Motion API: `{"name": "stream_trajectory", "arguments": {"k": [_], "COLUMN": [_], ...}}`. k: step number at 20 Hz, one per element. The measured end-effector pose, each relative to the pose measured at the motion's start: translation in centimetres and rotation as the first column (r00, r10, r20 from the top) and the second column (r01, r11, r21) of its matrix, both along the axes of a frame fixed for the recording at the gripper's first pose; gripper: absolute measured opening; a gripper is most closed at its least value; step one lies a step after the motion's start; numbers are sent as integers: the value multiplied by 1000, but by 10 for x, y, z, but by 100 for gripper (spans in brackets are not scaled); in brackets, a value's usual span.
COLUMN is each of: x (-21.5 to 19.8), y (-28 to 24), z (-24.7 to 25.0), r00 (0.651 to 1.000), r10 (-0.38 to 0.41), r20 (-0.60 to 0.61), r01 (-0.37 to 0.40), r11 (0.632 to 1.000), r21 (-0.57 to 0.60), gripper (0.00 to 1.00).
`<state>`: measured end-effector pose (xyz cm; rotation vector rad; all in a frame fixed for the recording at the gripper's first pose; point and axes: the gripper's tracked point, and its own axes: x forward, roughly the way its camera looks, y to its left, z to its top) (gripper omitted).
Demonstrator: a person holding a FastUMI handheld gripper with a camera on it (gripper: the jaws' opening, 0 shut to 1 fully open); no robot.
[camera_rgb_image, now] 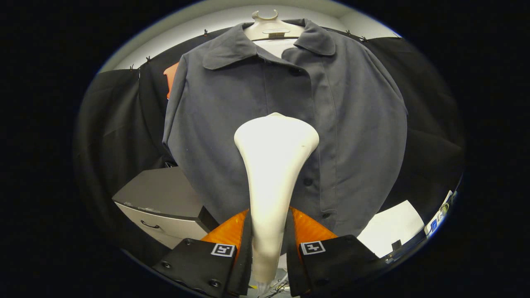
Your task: Iron the clothes twice with a garment steamer, once on the left side and once on the right side.
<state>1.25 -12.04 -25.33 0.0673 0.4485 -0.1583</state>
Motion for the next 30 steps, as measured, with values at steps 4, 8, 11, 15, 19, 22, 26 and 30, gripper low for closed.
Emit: {"name": "stream_trajectory", "arguments": {"k": [4,8,11,15,19,22,26,30], "x": [-2,-7,-11,-16,-21,-24,-30,-36], "y": [-4,-9,-14,-21,-26,-27,-28,-27], "z": [-21,-49,-68,-95,-120,-134,-153,-166], "r00": [1000,997,994,988,980,975,968,963], "r10": [1,-1,-11,-16,-20,-19,-19,-15], "r20": [-32,-78,-111,-155,-196,-221,-249,-268], "r01": [0,4,16,24,33,36,40,37], "r11": [1000,999,999,998,997,997,996,996], "r21": [19,37,44,52,63,71,79,78], "gripper": [44,44,44,44,44,44,44,44]}}
